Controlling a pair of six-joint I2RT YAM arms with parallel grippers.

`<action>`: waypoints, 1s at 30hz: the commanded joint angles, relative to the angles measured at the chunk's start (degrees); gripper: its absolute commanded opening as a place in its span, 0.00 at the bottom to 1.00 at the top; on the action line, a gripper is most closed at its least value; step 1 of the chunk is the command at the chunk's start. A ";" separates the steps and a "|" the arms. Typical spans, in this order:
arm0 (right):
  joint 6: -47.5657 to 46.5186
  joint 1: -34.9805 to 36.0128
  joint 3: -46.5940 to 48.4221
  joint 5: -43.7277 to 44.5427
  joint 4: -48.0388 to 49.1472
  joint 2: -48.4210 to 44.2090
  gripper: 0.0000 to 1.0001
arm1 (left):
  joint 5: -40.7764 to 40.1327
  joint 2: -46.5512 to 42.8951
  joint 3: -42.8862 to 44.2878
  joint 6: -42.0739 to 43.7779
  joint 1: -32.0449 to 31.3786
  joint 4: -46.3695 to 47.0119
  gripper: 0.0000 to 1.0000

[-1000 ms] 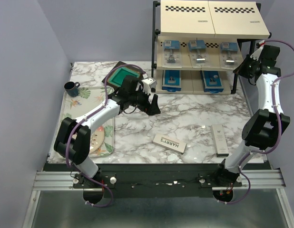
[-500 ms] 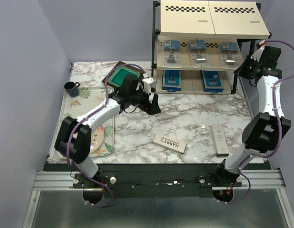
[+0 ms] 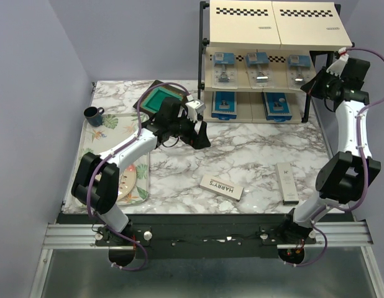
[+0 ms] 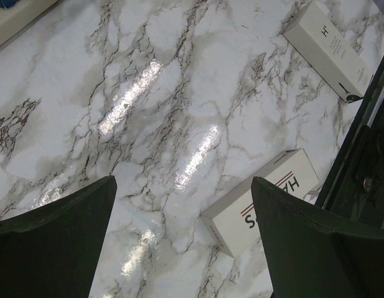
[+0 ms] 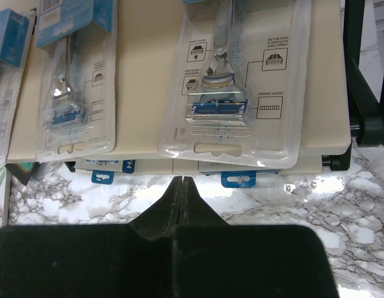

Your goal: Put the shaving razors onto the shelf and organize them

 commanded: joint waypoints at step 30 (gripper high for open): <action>-0.07 0.66 -4.28 2.90 -0.56 -4.85 0.01 | -4.21 -2.70 -1.51 7.61 -0.21 -2.94 0.98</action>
